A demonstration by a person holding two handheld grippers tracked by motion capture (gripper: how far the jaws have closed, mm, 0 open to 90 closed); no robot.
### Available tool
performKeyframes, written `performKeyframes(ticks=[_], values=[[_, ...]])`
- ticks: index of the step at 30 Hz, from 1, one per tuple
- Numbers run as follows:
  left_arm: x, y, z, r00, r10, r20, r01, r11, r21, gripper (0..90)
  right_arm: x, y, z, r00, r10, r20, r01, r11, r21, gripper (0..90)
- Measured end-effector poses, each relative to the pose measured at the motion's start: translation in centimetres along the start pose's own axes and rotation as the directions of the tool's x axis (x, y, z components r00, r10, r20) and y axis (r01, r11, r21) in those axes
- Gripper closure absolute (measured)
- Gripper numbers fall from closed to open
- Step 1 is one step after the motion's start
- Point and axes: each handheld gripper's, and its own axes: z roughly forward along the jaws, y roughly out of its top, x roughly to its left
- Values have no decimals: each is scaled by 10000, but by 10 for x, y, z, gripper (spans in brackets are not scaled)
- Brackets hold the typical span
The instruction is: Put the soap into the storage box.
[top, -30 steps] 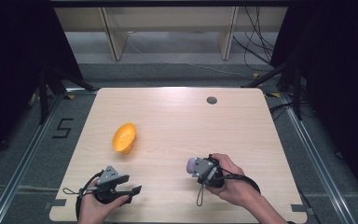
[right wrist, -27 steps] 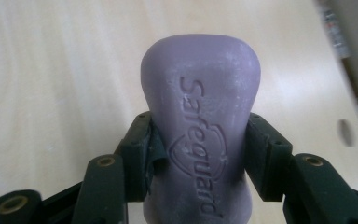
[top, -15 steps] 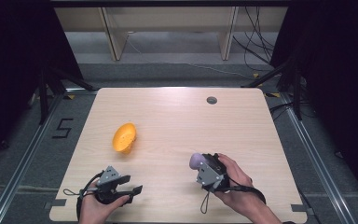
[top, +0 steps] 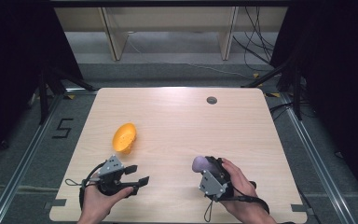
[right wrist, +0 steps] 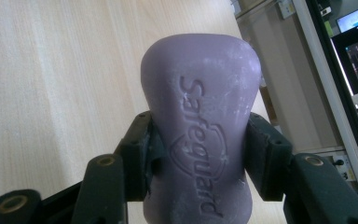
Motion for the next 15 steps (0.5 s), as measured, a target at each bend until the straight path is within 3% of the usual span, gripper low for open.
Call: performKeyframes(ticks=[7,8,9,11,14,15], values=[[-15,25,8,9980,168,602,-182,9996,213,334,-2,-3,-1,9995,-212,242,217,9996,-206,501],[-17,28,11,9968,108,788,-122,9998,166,334,-4,-3,-1,9983,-517,268,525,9982,-301,501],[-19,32,13,9955,117,936,-129,9998,131,333,-1,-3,-2,9997,-32,229,35,9999,-136,501],[-24,39,17,9938,156,1104,-165,9998,78,333,-3,-1,-2,9994,-240,231,249,9989,-409,501],[-31,52,24,9862,196,1646,-212,9997,77,344,0,1,-2,9997,194,176,-189,9994,-303,501],[-34,56,27,9825,223,1852,-245,9997,96,345,-2,1,0,9993,-254,271,268,9983,-514,501]])
